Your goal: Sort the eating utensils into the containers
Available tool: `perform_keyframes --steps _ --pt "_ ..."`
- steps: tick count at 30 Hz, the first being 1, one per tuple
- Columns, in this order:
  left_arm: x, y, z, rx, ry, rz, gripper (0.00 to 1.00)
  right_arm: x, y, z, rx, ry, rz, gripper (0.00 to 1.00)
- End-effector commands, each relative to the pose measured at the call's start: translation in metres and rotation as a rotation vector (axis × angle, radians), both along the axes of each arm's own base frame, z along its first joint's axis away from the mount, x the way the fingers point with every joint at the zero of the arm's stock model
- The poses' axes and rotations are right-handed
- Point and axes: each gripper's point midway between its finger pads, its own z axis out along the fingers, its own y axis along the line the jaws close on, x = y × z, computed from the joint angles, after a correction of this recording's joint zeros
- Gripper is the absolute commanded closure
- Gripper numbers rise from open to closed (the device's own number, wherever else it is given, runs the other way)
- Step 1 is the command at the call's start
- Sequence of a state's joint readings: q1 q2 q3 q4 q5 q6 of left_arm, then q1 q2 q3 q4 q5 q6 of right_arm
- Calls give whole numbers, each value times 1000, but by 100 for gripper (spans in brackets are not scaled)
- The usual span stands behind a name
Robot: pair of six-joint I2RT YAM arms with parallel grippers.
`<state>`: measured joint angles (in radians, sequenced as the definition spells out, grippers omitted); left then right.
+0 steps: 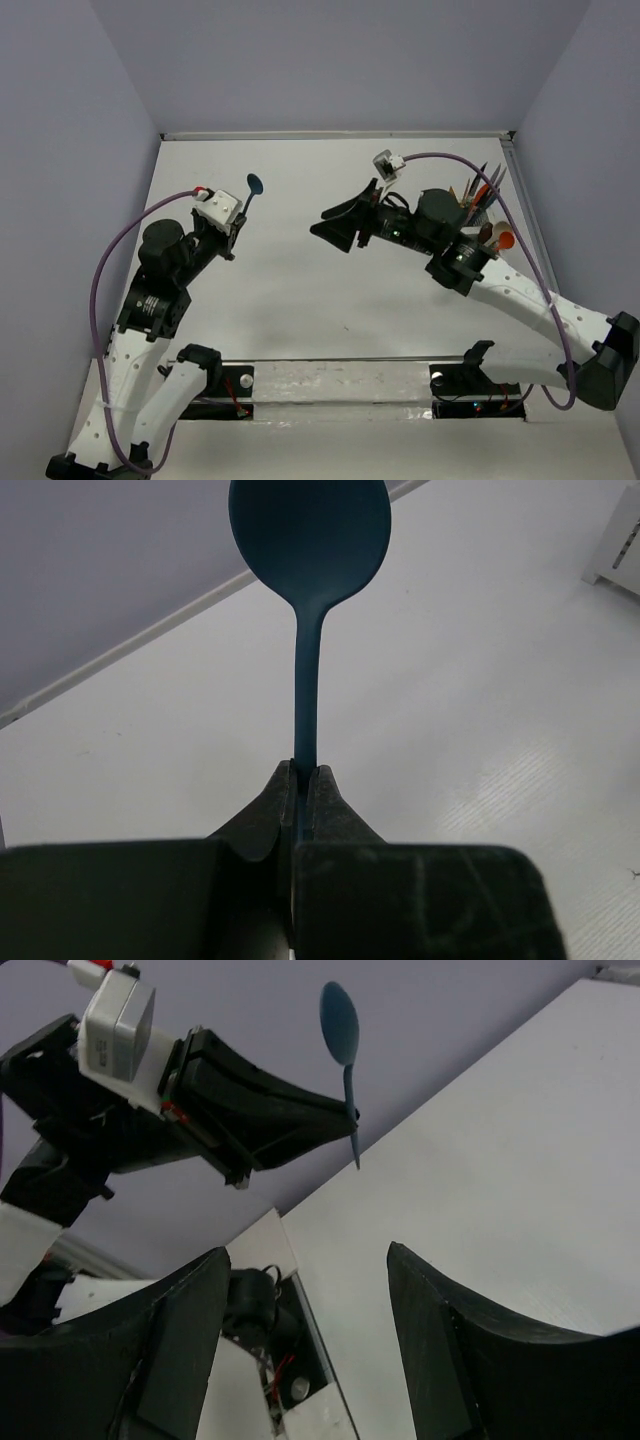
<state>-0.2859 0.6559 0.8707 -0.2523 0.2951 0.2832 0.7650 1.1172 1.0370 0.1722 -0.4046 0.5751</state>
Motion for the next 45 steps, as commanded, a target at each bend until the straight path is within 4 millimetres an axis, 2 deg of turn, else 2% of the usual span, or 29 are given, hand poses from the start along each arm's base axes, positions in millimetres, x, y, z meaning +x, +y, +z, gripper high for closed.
perform_keyframes --steps 1,2,3,4,5,7,9,10,12,16,21,24,28,29,32,33,35,36,38,41,42,44,45 --pt "-10 -6 6 -73 -4 -31 100 7 32 53 144 -197 -168 31" --pt "-10 -7 6 -84 -2 -29 100 5 41 55 159 -212 -187 31" --pt "-11 -4 5 -101 -13 -18 100 7 56 45 149 -211 -242 31" --pt "-11 -1 6 -127 -17 -2 100 6 59 58 212 -236 -272 31" --pt "-11 9 6 -148 -37 42 100 19 75 55 244 -246 -363 32" --pt "-11 9 6 -146 -35 44 100 23 81 53 236 -257 -370 32" --pt "-10 10 6 -147 -36 51 100 30 104 47 199 -262 -348 32" --pt "-8 11 6 -148 -35 55 100 33 113 39 159 -261 -342 32" --pt "-7 11 5 -146 -34 60 100 43 124 40 151 -253 -362 32" --pt "-6 12 2 -143 -28 60 100 50 135 41 149 -245 -370 35" --pt "-7 14 6 -144 -36 64 100 60 147 23 116 -186 -390 43" --pt "-7 13 6 -147 -36 57 100 59 156 20 114 -178 -363 43" --pt "-5 20 6 -143 -45 93 100 57 180 8 111 -136 -294 44" --pt "-4 21 5 -142 -44 97 100 58 183 2 102 -126 -287 45" --pt "-6 21 5 -144 -46 94 100 59 188 2 114 -108 -282 47" --pt "-5 22 4 -142 -46 96 100 59 191 -2 108 -107 -278 50" --pt "-5 24 5 -138 -53 107 100 57 193 -1 105 -112 -260 61" --pt "-5 24 5 -137 -54 109 100 57 194 -1 103 -115 -257 76" --pt "-5 25 4 -133 -55 108 100 58 192 -3 99 -104 -266 99" --pt "-6 26 2 -131 -52 114 100 57 188 -7 94 -81 -272 100" --pt "-6 27 2 -134 -50 119 84 56 185 -7 96 -75 -274 100" --pt "-6 25 1 -133 -48 106 40 58 168 -13 73 -70 -328 100" --pt "-7 25 -1 -134 -42 102 4 60 158 -17 55 -75 -363 100"
